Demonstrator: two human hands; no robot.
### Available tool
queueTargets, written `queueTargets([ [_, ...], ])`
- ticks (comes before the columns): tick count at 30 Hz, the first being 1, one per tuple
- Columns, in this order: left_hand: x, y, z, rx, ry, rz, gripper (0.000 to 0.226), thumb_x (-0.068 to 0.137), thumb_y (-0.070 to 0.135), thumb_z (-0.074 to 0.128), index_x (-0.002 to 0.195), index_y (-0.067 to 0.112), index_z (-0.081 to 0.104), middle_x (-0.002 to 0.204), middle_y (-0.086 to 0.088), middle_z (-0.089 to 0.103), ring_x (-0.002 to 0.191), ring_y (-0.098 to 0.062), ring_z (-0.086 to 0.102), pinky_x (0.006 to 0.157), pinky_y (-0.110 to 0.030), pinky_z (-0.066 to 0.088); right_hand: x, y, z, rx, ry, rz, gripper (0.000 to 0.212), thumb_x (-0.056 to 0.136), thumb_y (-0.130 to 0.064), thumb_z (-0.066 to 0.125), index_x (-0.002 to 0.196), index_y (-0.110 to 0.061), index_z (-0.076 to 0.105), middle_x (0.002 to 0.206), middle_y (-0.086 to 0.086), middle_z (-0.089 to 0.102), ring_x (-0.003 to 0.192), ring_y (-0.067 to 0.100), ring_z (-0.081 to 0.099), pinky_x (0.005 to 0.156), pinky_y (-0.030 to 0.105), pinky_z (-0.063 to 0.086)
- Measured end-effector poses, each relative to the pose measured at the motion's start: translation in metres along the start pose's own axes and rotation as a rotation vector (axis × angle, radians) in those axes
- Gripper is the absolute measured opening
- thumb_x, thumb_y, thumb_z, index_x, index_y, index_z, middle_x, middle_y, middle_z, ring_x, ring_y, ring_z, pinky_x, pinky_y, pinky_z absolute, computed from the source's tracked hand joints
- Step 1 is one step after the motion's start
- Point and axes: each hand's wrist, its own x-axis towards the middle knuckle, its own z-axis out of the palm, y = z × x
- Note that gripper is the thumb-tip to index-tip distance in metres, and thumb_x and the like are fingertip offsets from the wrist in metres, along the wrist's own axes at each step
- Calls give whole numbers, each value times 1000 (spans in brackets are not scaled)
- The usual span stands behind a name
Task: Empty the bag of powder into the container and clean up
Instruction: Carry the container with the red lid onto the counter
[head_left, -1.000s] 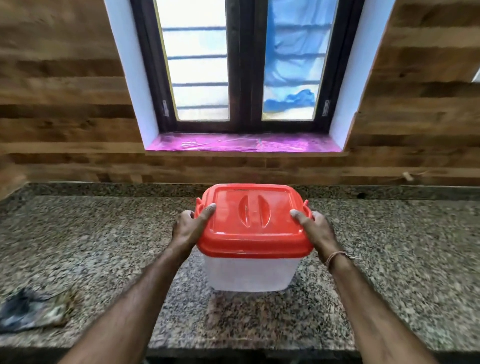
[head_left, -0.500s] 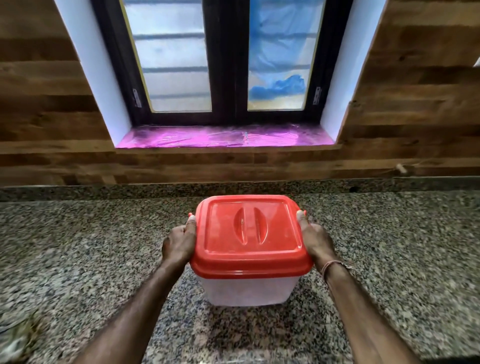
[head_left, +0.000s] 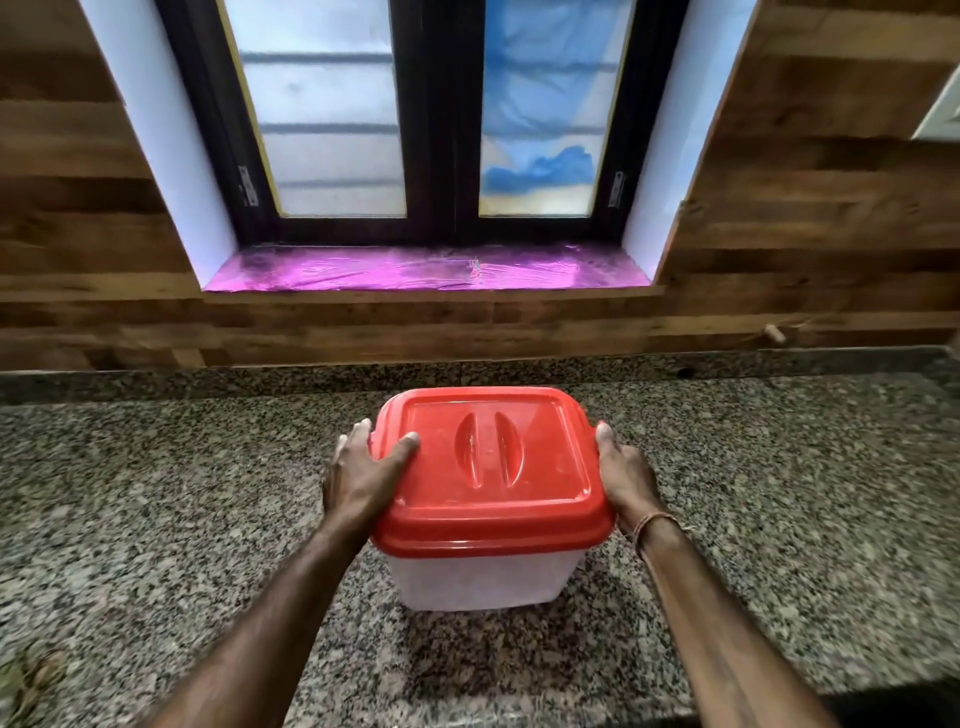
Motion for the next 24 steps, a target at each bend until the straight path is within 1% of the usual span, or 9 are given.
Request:
queueTargets([
  [3, 2, 0, 2, -9, 15, -5, 86, 88, 63, 64, 156, 18, 36, 139, -12, 59, 116, -28, 62, 92, -44, 55, 2, 6, -3, 105, 30, 72, 72, 106, -56, 29, 94, 2, 70, 87, 18, 72, 73, 29, 67, 66, 32, 52],
  [7, -1, 3, 3, -10, 27, -6, 85, 89, 61, 65, 157, 18, 36, 141, -13, 58, 119, -31, 61, 92, -41, 52, 0, 20, -1, 344, -75, 183, 58, 108, -46, 35, 88, -3, 69, 77, 13, 68, 64, 23, 65, 64, 34, 57],
  [10, -1, 3, 1, -11, 18, -17, 90, 85, 69, 61, 156, 20, 37, 138, -13, 60, 116, -32, 63, 95, -46, 55, -6, 20, -2, 225, 176, 31, 41, 107, -40, 39, 90, -11, 61, 92, 14, 70, 68, 21, 62, 59, 28, 50],
  [12, -3, 6, 0, 8, 25, -18, 90, 85, 70, 60, 155, 18, 38, 136, -13, 60, 115, -33, 63, 94, -49, 56, -19, 16, -4, 113, 276, -159, 55, 104, -55, 38, 88, -9, 62, 86, 12, 71, 65, 25, 64, 57, 28, 51],
  [14, -5, 9, 1, 13, 31, -26, 86, 89, 66, 61, 155, 16, 36, 138, -13, 56, 117, -32, 60, 92, -45, 54, -34, 14, -1, 90, 125, -238, 62, 99, -65, 39, 90, -9, 65, 77, 10, 73, 57, 25, 69, 49, 29, 55],
  [16, -8, 10, 0, -40, -6, -46, 82, 90, 61, 63, 152, 14, 39, 135, -12, 58, 110, -28, 62, 79, -36, 56, -45, 15, 2, 75, 26, -231, 51, 95, -64, 51, 109, -16, 65, 85, 6, 74, 64, 19, 74, 49, 29, 59],
  [19, -14, 5, -3, -386, -169, -151, 68, 89, 48, 72, 139, 8, 50, 113, -12, 71, 84, -24, 75, 54, -29, 58, -51, 11, 2, 76, 58, -261, 52, 92, -58, 61, 119, -13, 63, 92, 5, 73, 72, 18, 74, 52, 29, 59],
  [22, -13, 3, -6, -509, -215, -181, 62, 87, 40, 76, 134, 5, 54, 105, -16, 73, 78, -27, 77, 52, -29, 59, -53, 5, -1, 115, 71, -242, 57, 87, -62, 66, 120, -15, 62, 95, 5, 72, 75, 19, 74, 59, 34, 62],
  [24, -13, 7, -6, -545, -229, -176, 64, 87, 40, 76, 135, 4, 52, 107, -18, 73, 80, -29, 77, 54, -31, 60, -54, 4, -5, 147, 59, -256, 74, 76, -76, 64, 121, -18, 62, 97, 3, 74, 77, 19, 75, 63, 39, 65],
])
